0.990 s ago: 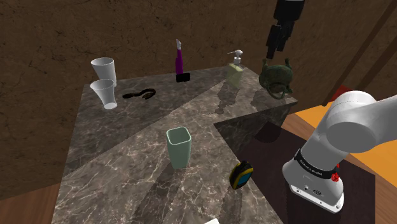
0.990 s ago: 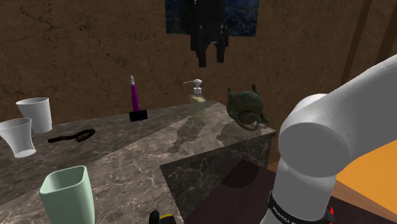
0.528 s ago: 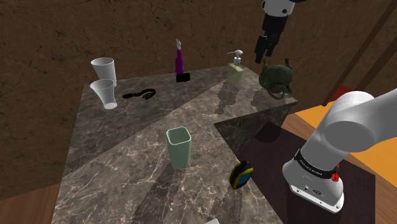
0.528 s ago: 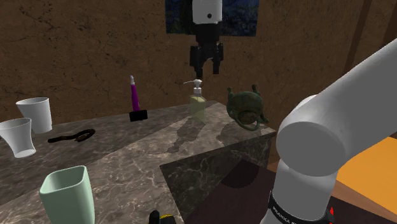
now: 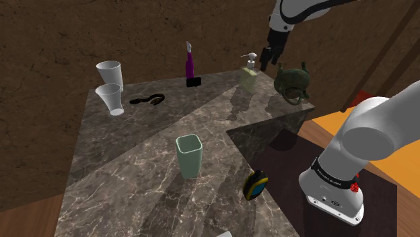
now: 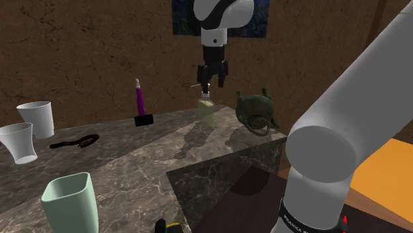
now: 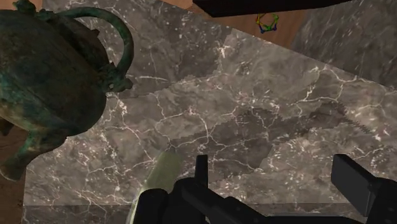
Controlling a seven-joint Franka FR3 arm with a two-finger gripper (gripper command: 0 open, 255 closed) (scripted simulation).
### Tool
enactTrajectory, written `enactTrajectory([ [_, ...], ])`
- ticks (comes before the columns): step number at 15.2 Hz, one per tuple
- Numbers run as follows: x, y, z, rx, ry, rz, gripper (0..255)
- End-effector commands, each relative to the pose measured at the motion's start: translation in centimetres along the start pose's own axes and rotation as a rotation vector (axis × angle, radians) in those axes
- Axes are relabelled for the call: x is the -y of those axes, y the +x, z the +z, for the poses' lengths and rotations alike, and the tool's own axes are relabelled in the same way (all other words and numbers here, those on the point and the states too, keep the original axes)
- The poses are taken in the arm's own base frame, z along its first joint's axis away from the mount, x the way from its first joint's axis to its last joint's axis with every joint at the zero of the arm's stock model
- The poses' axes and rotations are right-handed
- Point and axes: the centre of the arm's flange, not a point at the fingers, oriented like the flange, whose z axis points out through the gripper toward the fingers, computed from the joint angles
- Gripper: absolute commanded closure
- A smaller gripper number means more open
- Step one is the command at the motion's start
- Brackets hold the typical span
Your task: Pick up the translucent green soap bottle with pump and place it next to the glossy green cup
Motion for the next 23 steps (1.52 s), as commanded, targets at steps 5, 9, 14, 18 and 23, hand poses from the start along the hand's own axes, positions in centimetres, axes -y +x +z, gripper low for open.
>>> enactTrajectory([
  [5, -4.3, 4.2, 4.7, -0.04, -0.01, 0.028, 0],
  [9, -7.3, 6.9, 7.6, -0.065, -0.016, 0.046, 0],
  [14, -11.2, 10.4, 11.2, -0.096, -0.023, 0.069, 0],
  [18, -12.1, 11.3, 13.0, -0.103, -0.024, 0.074, 0],
  [23, -12.2, 11.6, 15.9, -0.103, -0.024, 0.074, 0],
])
